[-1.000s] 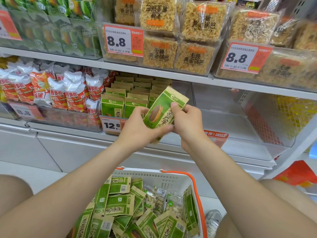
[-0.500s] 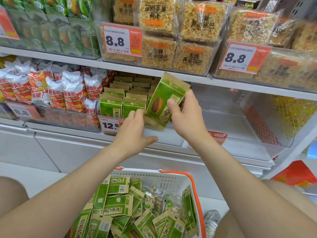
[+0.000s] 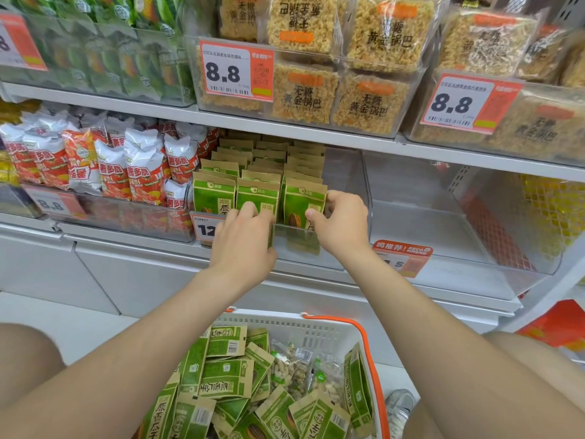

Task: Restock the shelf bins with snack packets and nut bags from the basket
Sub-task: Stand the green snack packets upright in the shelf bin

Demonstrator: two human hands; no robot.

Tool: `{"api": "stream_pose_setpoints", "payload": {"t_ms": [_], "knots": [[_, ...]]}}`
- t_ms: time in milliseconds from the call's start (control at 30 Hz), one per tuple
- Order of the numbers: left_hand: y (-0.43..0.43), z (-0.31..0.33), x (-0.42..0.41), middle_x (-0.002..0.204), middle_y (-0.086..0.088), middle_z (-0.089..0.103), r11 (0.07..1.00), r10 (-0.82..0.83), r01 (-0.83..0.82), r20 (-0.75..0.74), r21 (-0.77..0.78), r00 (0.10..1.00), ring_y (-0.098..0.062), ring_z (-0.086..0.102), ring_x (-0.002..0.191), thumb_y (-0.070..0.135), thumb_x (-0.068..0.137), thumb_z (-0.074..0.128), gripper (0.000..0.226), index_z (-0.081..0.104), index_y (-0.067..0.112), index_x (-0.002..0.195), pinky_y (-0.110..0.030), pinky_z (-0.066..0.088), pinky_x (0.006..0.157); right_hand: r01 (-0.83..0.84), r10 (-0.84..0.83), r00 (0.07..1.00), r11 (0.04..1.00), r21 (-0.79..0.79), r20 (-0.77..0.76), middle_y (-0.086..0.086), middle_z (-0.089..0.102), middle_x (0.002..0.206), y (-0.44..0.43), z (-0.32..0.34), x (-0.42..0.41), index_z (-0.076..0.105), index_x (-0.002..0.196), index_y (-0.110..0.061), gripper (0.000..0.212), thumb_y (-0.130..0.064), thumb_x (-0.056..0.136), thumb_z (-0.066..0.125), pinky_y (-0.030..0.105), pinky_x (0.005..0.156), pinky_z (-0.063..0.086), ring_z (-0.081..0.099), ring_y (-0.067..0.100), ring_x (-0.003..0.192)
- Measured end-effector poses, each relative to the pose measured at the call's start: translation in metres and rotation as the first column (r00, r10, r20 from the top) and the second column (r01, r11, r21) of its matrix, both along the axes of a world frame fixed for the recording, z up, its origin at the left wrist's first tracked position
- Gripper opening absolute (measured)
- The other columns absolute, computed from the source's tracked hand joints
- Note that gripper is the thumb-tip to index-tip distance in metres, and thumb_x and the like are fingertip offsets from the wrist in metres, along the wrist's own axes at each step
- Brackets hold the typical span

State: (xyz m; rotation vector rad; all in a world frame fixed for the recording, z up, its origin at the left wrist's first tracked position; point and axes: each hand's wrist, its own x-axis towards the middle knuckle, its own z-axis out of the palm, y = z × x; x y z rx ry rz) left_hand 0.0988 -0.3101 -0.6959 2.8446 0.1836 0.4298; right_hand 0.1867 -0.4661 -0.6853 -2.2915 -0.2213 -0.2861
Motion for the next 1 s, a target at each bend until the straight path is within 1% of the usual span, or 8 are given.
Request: {"api": "stream_pose_setpoints", "payload": {"t_ms": [167, 400, 567, 667, 767, 867, 933, 1000], "knots": [[0.002, -0.001, 0.000, 0.115, 0.000, 0.048, 0.999, -0.037, 0.037, 0.002, -0.019, 0.999, -0.028, 0.053, 0.111, 0.023, 0.090, 0.072, 0.055, 0.056, 0.025, 0.143, -0.045, 0.049, 0.093, 0.036, -0.037, 0.998, 0.999, -0.007, -0.049, -0.005, 0.076, 0.090, 0.003, 0.006, 0.001, 0.081, 0.102, -0.022, 0.015, -0.032, 0.092, 0.080, 0.024, 0.074, 0.043, 0.064, 0.013, 0.085], [0.005, 0.000, -0.004, 0.109, 0.001, 0.048, 0.996, -0.086, 0.086, 0.016, -0.031, 0.996, -0.028, 0.056, 0.107, 0.023, 0.091, 0.072, 0.053, 0.060, 0.023, 0.142, -0.046, 0.051, 0.090, 0.045, -0.045, 0.997, 0.999, -0.013, -0.058, -0.003, 0.074, 0.093, 0.010, 0.006, 0.000, 0.075, 0.105, -0.018, 0.024, -0.033, 0.088, 0.083, 0.034, 0.080, 0.056, 0.068, 0.018, 0.095], [0.006, 0.001, -0.007, 0.115, 0.000, 0.053, 0.995, -0.094, 0.095, 0.033, -0.007, 0.995, -0.027, 0.057, 0.109, 0.026, 0.091, 0.073, 0.049, 0.059, 0.023, 0.138, -0.045, 0.052, 0.091, 0.072, -0.076, 0.993, 0.997, -0.041, -0.094, 0.002, 0.071, 0.104, 0.004, 0.005, -0.002, 0.060, 0.127, -0.017, 0.050, -0.038, 0.088, 0.082, 0.031, 0.078, 0.042, 0.056, 0.017, 0.099], [0.007, -0.002, -0.009, 0.114, -0.001, 0.049, 0.997, -0.074, 0.076, 0.086, -0.022, 0.994, -0.026, 0.055, 0.103, 0.026, 0.088, 0.075, 0.039, 0.057, 0.022, 0.123, -0.044, 0.052, 0.087, 0.046, -0.049, 0.996, 0.998, -0.042, -0.078, 0.001, 0.068, 0.103, -0.002, 0.007, -0.010, 0.055, 0.127, -0.016, 0.047, -0.030, 0.090, 0.081, 0.031, 0.076, 0.044, 0.058, 0.019, 0.098], [0.008, -0.005, -0.011, 0.098, 0.001, 0.049, 0.995, -0.088, 0.082, 0.130, 0.049, 0.988, -0.025, 0.052, 0.088, 0.026, 0.086, 0.073, 0.028, 0.049, 0.021, 0.099, -0.040, 0.046, 0.071, -0.001, 0.010, 0.996, 0.994, -0.113, 0.086, 0.000, 0.061, 0.107, -0.004, 0.013, -0.025, 0.055, 0.113, -0.019, 0.031, -0.015, 0.089, 0.075, 0.031, 0.078, 0.045, 0.055, 0.020, 0.101], [0.005, -0.014, -0.015, 0.086, 0.002, 0.061, 0.989, -0.089, 0.097, -0.071, 0.116, 0.994, -0.029, 0.062, 0.084, 0.036, 0.089, 0.065, 0.017, 0.054, 0.022, 0.089, -0.035, 0.042, 0.063, -0.175, 0.206, 0.970, 0.961, -0.216, 0.127, -0.003, 0.062, 0.093, -0.002, 0.014, -0.045, 0.058, 0.091, -0.023, 0.023, -0.002, 0.082, 0.062, 0.034, 0.074, 0.048, 0.057, 0.019, 0.089], [0.000, -0.027, -0.019, 0.089, -0.002, 0.065, 0.990, -0.077, 0.106, -0.259, 0.097, 0.963, -0.031, 0.065, 0.086, 0.040, 0.089, 0.063, 0.017, 0.060, 0.023, 0.090, -0.035, 0.046, 0.065, -0.302, 0.322, 0.947, 0.886, -0.352, -0.003, -0.003, 0.062, 0.087, 0.000, 0.005, -0.058, 0.057, 0.082, -0.025, 0.024, -0.002, 0.076, 0.056, 0.039, 0.071, 0.054, 0.060, 0.023, 0.084], [-0.004, -0.047, -0.022, 0.098, -0.003, 0.066, 0.978, -0.099, 0.168, -0.437, 0.122, 0.894, -0.031, 0.066, 0.094, 0.040, 0.092, 0.061, 0.019, 0.065, 0.022, 0.097, -0.036, 0.052, 0.073, -0.406, 0.371, 0.912, 0.765, -0.501, -0.172, 0.001, 0.062, 0.091, 0.000, -0.005, -0.070, 0.058, 0.085, -0.024, 0.022, -0.003, 0.077, 0.056, 0.040, 0.070, 0.055, 0.062, 0.029, 0.088]]}}
